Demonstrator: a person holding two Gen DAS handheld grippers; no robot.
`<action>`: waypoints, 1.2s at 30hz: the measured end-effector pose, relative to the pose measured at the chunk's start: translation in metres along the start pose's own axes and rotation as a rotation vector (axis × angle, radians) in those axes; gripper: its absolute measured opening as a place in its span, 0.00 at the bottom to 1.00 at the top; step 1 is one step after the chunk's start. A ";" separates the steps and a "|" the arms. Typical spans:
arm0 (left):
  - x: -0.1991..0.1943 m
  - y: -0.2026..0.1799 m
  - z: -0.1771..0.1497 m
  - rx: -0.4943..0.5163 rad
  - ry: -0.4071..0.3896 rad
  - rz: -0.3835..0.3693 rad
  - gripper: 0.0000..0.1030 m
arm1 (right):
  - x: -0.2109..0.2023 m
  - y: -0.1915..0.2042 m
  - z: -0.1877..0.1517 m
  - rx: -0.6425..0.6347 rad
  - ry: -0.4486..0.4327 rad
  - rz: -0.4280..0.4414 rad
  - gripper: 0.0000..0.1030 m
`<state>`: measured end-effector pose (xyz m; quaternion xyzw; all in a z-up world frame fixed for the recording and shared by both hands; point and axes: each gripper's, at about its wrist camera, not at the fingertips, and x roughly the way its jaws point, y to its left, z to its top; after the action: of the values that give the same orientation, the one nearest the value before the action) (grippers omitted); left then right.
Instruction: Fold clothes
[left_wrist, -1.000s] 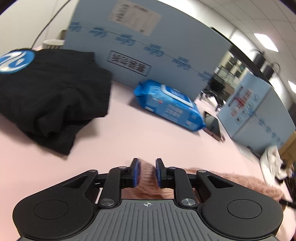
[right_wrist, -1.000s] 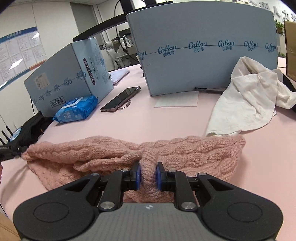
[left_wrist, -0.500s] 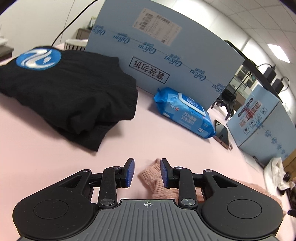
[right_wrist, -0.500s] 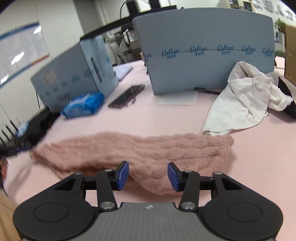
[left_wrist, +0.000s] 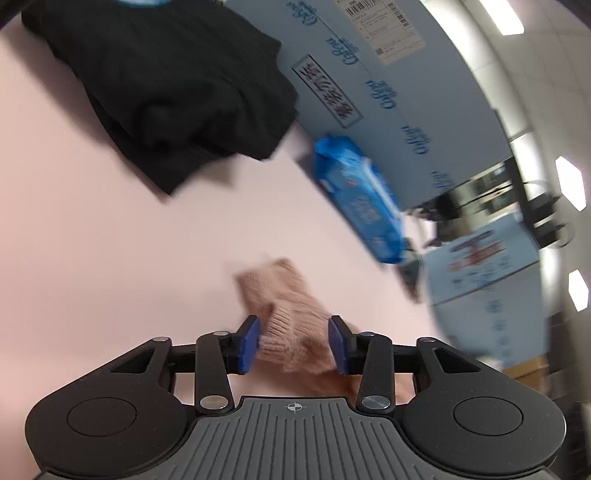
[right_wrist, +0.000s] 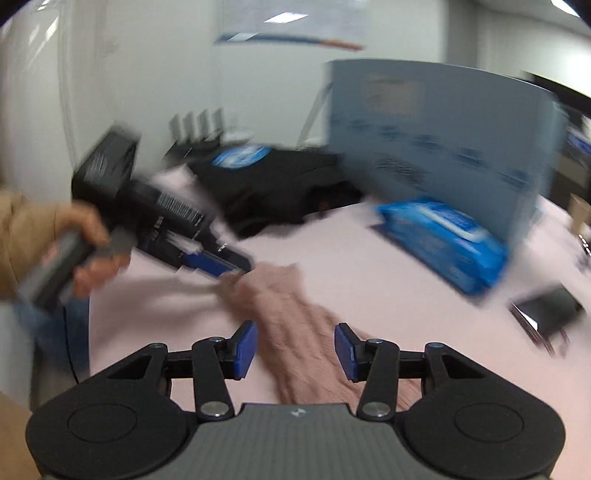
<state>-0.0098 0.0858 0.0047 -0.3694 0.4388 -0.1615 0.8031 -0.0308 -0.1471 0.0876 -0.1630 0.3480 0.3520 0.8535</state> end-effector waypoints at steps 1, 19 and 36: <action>0.004 -0.001 -0.001 0.005 0.014 0.024 0.48 | 0.012 0.008 0.003 -0.043 0.024 -0.006 0.48; 0.006 -0.066 0.028 0.424 -0.165 0.106 0.16 | 0.012 0.003 -0.001 0.181 -0.040 -0.083 0.07; -0.019 -0.005 -0.006 0.175 -0.058 0.110 0.17 | 0.032 0.067 0.023 -0.403 -0.034 -0.157 0.49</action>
<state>-0.0248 0.0909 0.0169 -0.2776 0.4193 -0.1444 0.8522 -0.0517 -0.0724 0.0794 -0.3510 0.2422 0.3498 0.8341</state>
